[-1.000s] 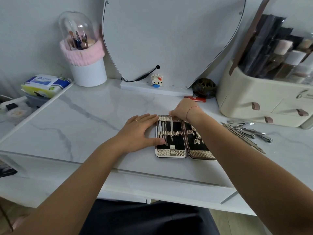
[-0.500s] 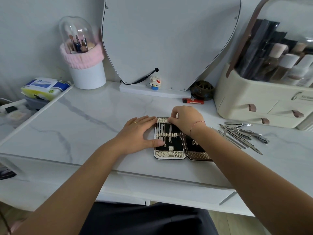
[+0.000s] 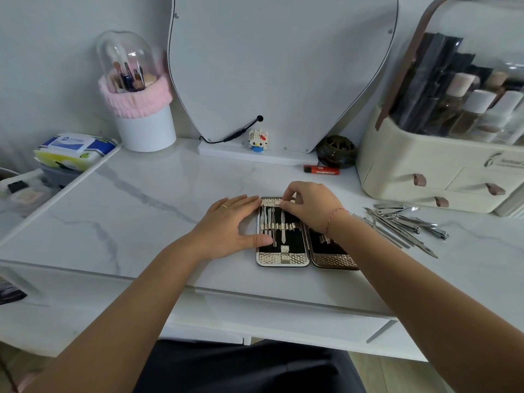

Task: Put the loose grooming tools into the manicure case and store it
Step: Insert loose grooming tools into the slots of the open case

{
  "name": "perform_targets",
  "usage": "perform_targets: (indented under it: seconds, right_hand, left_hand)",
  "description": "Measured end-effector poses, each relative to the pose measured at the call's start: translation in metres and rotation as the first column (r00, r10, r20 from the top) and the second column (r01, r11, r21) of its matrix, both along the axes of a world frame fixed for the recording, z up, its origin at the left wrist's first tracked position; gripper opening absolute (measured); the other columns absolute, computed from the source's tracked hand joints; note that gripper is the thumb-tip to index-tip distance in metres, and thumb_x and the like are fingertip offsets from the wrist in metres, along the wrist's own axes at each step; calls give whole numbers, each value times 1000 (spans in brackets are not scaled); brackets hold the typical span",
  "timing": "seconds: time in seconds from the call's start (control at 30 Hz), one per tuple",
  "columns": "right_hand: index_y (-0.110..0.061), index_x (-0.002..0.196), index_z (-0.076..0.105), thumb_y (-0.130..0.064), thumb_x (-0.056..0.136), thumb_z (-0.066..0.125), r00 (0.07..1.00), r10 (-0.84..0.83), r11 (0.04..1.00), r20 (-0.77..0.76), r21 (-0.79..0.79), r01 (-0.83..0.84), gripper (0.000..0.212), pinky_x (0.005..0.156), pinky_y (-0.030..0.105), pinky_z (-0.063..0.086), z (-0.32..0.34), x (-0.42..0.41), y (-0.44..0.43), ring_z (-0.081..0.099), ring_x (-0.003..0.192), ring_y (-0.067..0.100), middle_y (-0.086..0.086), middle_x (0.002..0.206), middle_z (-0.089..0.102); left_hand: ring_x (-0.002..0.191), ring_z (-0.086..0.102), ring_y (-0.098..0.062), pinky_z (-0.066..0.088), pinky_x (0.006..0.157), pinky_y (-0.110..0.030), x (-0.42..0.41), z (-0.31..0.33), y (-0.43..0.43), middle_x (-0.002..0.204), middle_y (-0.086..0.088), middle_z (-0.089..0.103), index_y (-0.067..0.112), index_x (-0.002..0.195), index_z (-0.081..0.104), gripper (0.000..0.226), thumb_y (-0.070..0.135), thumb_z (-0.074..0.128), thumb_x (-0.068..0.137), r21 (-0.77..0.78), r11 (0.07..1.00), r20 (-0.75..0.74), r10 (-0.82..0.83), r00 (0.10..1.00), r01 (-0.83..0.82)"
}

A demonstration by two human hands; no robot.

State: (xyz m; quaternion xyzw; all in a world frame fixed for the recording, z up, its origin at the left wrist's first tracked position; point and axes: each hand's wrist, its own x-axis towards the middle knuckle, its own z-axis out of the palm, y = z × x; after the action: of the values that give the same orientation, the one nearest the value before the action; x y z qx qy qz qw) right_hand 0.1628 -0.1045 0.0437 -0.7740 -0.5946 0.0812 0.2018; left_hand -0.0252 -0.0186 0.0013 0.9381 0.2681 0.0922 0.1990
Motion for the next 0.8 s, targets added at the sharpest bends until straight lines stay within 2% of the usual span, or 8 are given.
perform_targets:
  seconds: [0.1,0.2,0.23,0.3,0.4,0.5,0.67,0.8]
  right_hand:
    - [-24,91,65,-30,88,59,986,15,997,-163,79,-2,10,59,25,43,0,4,-12,46,60,10,-3,64,53]
    - [-20,90,67,-23,87,62,975,-10,976,-223,212,59,6,49,9,36,5,19,-36,40,50,7,-6,56,48]
    - [-20,88,67,-22,86,64,977,-52,965,-208,242,102,4,49,9,36,6,29,-47,40,51,7,-6,56,49]
    - [-20,82,69,-23,81,69,970,-170,942,-172,259,211,3,55,19,39,7,51,-69,47,58,11,-1,64,57]
    - [-18,76,69,-23,76,74,933,-318,919,-170,187,347,7,59,24,39,2,78,-96,54,66,17,3,68,62]
    - [-15,72,66,-31,75,75,896,-414,898,-161,92,431,19,57,25,37,-3,87,-106,51,62,14,-1,63,59]
    - [-7,71,69,-39,74,74,865,-493,870,-92,-31,492,33,51,26,34,-5,87,-99,48,58,17,5,61,58]
    - [-11,66,71,-38,79,69,838,-540,841,-74,-67,536,30,47,25,30,-4,86,-97,45,50,17,5,51,53]
  left_hand:
    - [143,8,-5,0,114,-30,0,0,0,155,11,18,30,147,17,116,97,21,52,-2,1000,5,-4,1000,4]
    - [143,8,-5,0,114,-29,0,-1,0,155,11,18,31,147,17,116,97,21,51,-7,1000,12,-5,1000,5]
    - [143,8,-5,0,113,-28,-1,-1,0,155,11,18,31,147,17,117,97,21,51,-12,1000,17,-4,1000,4]
    - [143,8,-4,0,113,-26,-1,-1,0,155,12,18,30,147,18,118,97,22,50,-21,1000,29,-2,1000,3]
    - [142,7,-3,-1,111,-24,-1,-1,-1,155,13,18,30,147,19,118,97,23,50,-31,1000,36,-3,999,4]
    - [142,8,-2,0,112,-24,-1,0,-1,154,13,19,31,146,20,118,97,24,49,-32,999,42,2,999,0]
    - [142,9,-2,2,114,-27,-2,1,-2,154,13,20,31,146,22,119,98,24,48,-36,999,43,9,999,-8]
    - [142,9,-2,1,113,-25,-3,1,-2,154,12,20,31,146,21,118,98,25,48,-35,999,37,8,999,-7]
